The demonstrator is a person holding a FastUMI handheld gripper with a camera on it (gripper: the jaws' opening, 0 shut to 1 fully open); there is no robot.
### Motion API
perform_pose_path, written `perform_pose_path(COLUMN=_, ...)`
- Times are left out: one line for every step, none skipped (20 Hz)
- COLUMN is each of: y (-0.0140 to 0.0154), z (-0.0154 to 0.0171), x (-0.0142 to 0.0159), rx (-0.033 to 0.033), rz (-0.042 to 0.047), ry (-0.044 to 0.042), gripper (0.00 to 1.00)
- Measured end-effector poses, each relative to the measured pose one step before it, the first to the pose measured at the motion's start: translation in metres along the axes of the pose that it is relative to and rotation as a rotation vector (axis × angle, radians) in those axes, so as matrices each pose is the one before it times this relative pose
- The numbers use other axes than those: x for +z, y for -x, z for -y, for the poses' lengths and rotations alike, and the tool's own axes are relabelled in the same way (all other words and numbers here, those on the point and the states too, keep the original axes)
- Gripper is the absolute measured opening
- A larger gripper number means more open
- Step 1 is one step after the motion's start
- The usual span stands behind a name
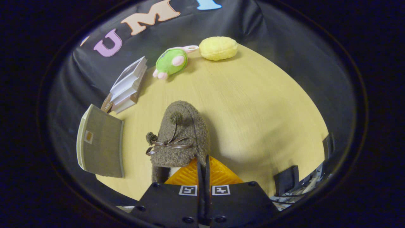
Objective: Open the storage box then place both shoes into the box .Put the left shoe in first, then the right shoe, with the right side of both shoes facing outward in a uniform manner.
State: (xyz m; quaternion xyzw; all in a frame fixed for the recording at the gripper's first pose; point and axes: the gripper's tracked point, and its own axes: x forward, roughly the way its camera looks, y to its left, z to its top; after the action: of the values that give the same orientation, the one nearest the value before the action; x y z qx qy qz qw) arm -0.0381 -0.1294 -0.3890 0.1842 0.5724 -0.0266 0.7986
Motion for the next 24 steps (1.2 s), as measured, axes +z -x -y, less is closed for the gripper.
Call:
perform_pose_path(y=0.00609, z=-0.00799, x=0.00279, rx=0.00797, rz=0.00686, ry=-0.00997, gripper=0.03)
perform_pose_path(y=0.0049, z=-0.00985, x=0.00427, rx=0.00899, rz=0.00675, ry=-0.00522, gripper=0.03)
perform_pose_path(y=0.00514, z=-0.00977, x=0.00246, rx=0.00765, rz=0.00671, ry=-0.00224, gripper=0.03)
perform_pose_path(y=0.00543, z=-0.01024, x=0.0037, rx=0.00735, rz=0.00874, ry=-0.00078, gripper=0.04)
perform_pose_path(y=0.00263, z=-0.0122, x=0.00173, rx=0.00647, rz=0.00669, ry=-0.00026, gripper=0.03)
perform_pose_path(y=0.0045, z=-0.01152, x=0.00377, rx=0.00753, rz=0.00561, ry=0.00072, gripper=0.03)
perform_pose_path(y=0.0043, z=-0.01324, x=0.00166, rx=0.00961, rz=0.00562, ry=0.00082, gripper=0.03)
perform_pose_path(y=0.00331, z=-0.01191, x=0.00132, rx=0.00772, rz=0.0041, ry=0.00166, gripper=0.03)
perform_pose_path(y=0.00333, z=-0.01132, x=0.00265, rx=0.00778, rz=0.00722, ry=0.00407, gripper=0.03)
perform_pose_path(y=0.00289, z=-0.01313, x=0.00321, rx=0.00685, rz=0.00848, ry=0.00796, gripper=0.03)
perform_pose_path(y=0.00195, z=-0.0122, x=0.00218, rx=0.00568, rz=0.00508, ry=0.0091, gripper=0.03)
perform_pose_path(y=0.00276, z=-0.0122, x=0.00325, rx=0.00675, rz=0.00571, ry=0.00869, gripper=0.03)
perform_pose_path(y=0.00277, z=-0.01251, x=0.00295, rx=0.00742, rz=0.0067, ry=0.00669, gripper=0.03)
perform_pose_path(y=0.00287, z=-0.01331, x=0.00366, rx=0.0102, rz=0.00616, ry=0.00722, gripper=0.03)
perform_pose_path(y=0.00075, z=-0.0144, x=0.00227, rx=0.01126, rz=0.00673, ry=0.005, gripper=0.03)
perform_pose_path(y=0.00218, z=-0.01453, x=0.00354, rx=0.01295, rz=0.00495, ry=0.00732, gripper=0.03)
perform_pose_path(y=0.00126, z=-0.01336, x=0.00204, rx=0.01219, rz=0.00594, ry=0.006, gripper=0.03)
perform_pose_path(y=0.00054, z=-0.01515, x=0.00267, rx=0.01433, rz=0.0063, ry=0.00482, gripper=0.03)
perform_pose_path(y=0.0006, z=-0.01511, x=0.00173, rx=0.01515, rz=0.0038, ry=0.00507, gripper=0.03)
perform_pose_path(y=-0.00212, z=-0.01551, x=0.00149, rx=0.01695, rz=0.00383, ry=0.00251, gripper=0.03)
perform_pose_path(y=-0.00118, z=-0.01483, x=-0.00154, rx=0.01627, rz=0.00057, ry=0.00231, gripper=0.03)
perform_pose_path(y=-0.00175, z=-0.0145, x=0.00024, rx=0.01593, rz=0.00033, ry=0.0044, gripper=0.03)
perform_pose_path(y=-0.00317, z=-0.01341, x=-0.00183, rx=0.01444, rz=-0.00099, ry=0.00601, gripper=0.03)
perform_pose_path(y=-0.00355, z=-0.01312, x=-0.00068, rx=0.0112, rz=0.00094, ry=0.00591, gripper=0.03)
